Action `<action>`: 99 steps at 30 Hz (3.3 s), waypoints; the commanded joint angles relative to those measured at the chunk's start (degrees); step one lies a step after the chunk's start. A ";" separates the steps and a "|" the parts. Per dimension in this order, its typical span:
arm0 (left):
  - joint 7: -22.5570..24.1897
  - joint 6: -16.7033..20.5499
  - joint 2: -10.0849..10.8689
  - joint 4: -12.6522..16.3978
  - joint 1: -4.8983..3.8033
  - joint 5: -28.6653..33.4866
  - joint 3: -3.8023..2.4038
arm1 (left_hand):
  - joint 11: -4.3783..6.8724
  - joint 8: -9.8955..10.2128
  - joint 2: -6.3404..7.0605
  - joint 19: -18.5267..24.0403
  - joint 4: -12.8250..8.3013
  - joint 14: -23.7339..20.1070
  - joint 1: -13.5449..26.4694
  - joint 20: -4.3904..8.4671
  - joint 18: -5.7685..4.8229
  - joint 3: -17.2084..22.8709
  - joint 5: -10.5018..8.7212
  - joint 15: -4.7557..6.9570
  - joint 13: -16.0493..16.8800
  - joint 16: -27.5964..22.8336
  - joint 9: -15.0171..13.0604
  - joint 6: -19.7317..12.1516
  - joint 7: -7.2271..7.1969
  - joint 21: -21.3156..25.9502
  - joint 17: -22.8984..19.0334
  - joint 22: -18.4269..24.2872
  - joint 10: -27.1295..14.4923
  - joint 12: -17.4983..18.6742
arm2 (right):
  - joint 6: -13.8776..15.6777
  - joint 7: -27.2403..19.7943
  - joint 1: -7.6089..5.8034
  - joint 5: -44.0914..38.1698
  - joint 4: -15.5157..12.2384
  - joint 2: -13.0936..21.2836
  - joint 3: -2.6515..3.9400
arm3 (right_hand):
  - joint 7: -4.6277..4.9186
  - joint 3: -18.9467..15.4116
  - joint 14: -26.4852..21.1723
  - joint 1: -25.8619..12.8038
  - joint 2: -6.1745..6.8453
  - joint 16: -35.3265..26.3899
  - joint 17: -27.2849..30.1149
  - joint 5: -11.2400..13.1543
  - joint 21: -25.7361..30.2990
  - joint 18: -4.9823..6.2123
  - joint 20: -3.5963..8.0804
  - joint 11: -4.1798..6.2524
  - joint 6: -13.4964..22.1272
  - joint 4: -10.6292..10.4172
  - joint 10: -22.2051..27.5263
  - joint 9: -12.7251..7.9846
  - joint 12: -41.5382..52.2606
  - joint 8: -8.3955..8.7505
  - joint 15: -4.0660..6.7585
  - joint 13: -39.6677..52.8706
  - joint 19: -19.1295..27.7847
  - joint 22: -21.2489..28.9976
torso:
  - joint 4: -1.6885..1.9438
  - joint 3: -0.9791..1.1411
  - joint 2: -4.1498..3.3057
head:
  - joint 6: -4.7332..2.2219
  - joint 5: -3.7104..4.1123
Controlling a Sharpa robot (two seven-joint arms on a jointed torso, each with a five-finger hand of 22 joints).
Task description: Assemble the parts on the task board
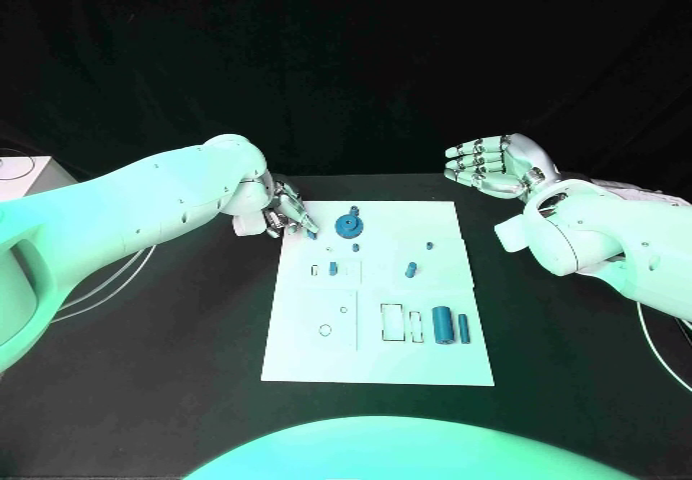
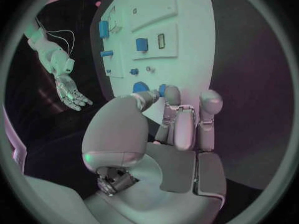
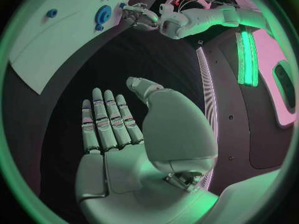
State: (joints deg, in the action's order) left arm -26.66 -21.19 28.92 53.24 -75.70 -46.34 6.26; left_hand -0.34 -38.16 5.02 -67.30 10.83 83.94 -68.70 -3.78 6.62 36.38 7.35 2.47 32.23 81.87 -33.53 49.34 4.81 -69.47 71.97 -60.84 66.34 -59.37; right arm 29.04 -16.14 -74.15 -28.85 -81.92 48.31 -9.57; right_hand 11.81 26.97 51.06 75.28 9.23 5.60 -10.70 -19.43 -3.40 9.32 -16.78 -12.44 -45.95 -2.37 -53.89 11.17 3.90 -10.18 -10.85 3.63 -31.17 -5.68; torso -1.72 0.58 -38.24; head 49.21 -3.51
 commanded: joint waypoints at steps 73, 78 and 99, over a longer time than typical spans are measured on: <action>-1.49 15.24 15.33 29.52 3.46 -10.13 2.00 | 1.83 -3.52 4.00 -6.25 -15.78 4.10 8.20 1.66 -1.18 17.22 11.12 1.97 9.07 4.86 -0.54 4.10 -1.95 -6.59 9.83 -8.02 8.42 -5.76 | -1.27 -0.72 1.15 0.20 0.37 0.97 -0.05 | 4.02 0.68 -0.19 -0.58 -0.10 -0.13 0.39 -1.28 0.36 -0.37 0.04 -0.40 -0.43 0.05 0.17 -0.16 -0.18 0.43 -0.48 -0.01 1.20 0.46 | -0.03 0.01 -0.11 | 0.79 -0.78; -1.48 14.81 15.09 29.71 3.46 -10.69 2.00 | 1.83 -3.52 4.00 -6.25 -15.78 4.10 8.20 1.66 -1.18 17.22 11.12 1.97 9.07 4.86 -0.54 4.10 -1.95 -6.59 9.83 -8.02 8.42 -5.76 | -1.28 -0.71 1.15 0.21 0.37 0.97 -0.05 | 4.02 0.68 -0.19 -0.58 -0.10 -0.13 0.39 -1.28 0.36 -0.37 0.04 -0.40 -0.43 0.05 0.17 -0.16 -0.18 0.43 -0.48 -0.01 1.20 0.46 | -0.01 0.03 -0.06 | 0.79 -0.77; -1.53 13.20 15.05 29.69 3.46 -11.38 2.00 | 1.85 -3.49 4.04 -6.19 -15.86 4.16 8.21 1.68 -1.16 17.24 11.17 1.99 9.12 4.96 -0.48 4.16 -1.97 -6.56 10.06 -7.96 8.47 -5.76 | -1.33 -0.75 1.15 0.23 0.37 1.03 -0.05 | 4.03 0.71 -0.16 -0.66 -0.06 -0.12 0.45 -1.52 0.36 -0.37 0.04 -0.40 -0.46 0.02 0.18 -0.18 -0.18 0.48 -0.48 -0.01 1.38 0.54 | 0.01 0.02 -0.08 | 0.79 -0.78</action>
State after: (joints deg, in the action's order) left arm -28.27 -6.31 44.03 82.95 -72.32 -57.04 8.20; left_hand 1.49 -41.49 9.49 -73.31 5.05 84.15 -60.48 -2.06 6.11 44.02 18.39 4.08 41.31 86.52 -33.92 52.13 3.85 -75.83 74.92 -68.87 74.45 -64.96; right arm 28.18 -16.26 -73.01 -28.77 -81.55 49.32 -9.64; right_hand 11.81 27.28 50.86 75.28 9.23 5.60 -10.33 -20.77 -3.21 9.32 -16.68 -12.64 -45.95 -2.37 -53.68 11.07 3.90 -9.97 -11.05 3.63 -30.07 -5.24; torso -1.73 0.60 -38.29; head 50.00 -4.26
